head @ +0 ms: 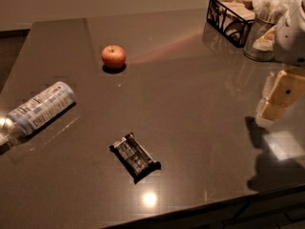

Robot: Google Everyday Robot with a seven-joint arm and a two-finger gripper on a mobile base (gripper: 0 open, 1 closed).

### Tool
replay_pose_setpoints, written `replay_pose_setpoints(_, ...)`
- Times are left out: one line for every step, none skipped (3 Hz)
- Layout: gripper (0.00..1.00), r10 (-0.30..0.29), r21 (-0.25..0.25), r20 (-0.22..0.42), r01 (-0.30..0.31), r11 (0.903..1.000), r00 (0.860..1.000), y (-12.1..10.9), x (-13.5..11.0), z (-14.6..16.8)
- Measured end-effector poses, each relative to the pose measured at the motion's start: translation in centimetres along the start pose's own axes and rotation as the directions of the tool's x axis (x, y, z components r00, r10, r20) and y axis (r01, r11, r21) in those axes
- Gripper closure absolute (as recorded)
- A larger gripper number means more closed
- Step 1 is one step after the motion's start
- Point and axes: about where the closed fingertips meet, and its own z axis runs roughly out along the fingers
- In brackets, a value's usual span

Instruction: Pick rxbar chocolate

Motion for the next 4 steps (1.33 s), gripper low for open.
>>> replay_pose_setpoints(0.0,0.0,0.0,0.0,0.0,1.0,1.0,0.0,0.0,0.0)
replay_pose_setpoints(0.0,0.015,-0.064,0.038,-0.012,0.9979,0.999,0.8,-1.5,0.4)
replay_pose_setpoints(0.0,0.085,-0.133,0.098,-0.072,0.9886,0.992,4.5,-5.7,0.9)
replay_pose_setpoints(0.0,0.099,-0.14,0.095,-0.085,0.9865,0.991,7.9,-8.9,1.5)
